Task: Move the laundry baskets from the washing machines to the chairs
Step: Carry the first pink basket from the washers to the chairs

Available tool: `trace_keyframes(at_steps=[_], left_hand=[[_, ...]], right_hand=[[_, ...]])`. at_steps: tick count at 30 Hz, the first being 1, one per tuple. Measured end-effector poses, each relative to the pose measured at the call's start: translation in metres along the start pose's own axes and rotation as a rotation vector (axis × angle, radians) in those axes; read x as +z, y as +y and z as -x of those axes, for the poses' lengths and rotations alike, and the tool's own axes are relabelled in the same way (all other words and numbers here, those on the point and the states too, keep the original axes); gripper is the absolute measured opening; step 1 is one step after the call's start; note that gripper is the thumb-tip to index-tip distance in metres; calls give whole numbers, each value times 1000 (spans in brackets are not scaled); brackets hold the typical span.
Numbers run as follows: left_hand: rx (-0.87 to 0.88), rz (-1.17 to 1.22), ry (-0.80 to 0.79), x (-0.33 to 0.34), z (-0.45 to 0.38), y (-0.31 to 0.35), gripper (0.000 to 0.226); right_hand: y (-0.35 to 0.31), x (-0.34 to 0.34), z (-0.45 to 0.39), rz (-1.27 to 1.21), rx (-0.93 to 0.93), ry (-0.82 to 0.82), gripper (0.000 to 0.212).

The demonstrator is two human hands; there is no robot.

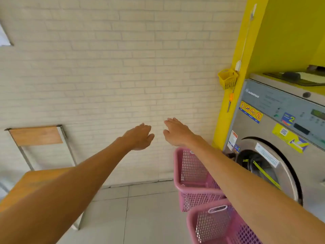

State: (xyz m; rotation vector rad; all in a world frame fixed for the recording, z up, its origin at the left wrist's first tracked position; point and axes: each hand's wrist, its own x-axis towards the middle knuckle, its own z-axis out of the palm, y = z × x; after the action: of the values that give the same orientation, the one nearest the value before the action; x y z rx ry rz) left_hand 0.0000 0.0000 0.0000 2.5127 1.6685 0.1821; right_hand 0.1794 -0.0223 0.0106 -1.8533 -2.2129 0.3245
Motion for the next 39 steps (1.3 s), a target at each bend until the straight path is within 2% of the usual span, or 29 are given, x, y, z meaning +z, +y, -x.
trace_keyframes(at_steps=[4, 8, 12, 21, 28, 34, 39], left_hand=[[-36, -29, -113, 36, -1, 10, 43], [-34, -2, -204, 72, -10, 20, 48], [-21, 35, -287, 106, -29, 28, 51], [82, 61, -455, 178, -118, 20, 56], [253, 109, -600, 220, -188, 2, 52], [317, 77, -772, 252, -237, -9, 53], [395, 106, -815, 273, -281, 2, 54]], right_hand=[[36, 30, 14, 7, 89, -70, 49], [72, 62, 15, -16, 140, -98, 33], [103, 90, 11, -115, 206, -126, 38], [159, 155, -18, -274, 442, -116, 22], [170, 219, -29, -386, 799, -121, 48], [182, 246, -37, -524, 1037, -60, 51], [202, 262, -48, -596, 1192, -60, 24]])
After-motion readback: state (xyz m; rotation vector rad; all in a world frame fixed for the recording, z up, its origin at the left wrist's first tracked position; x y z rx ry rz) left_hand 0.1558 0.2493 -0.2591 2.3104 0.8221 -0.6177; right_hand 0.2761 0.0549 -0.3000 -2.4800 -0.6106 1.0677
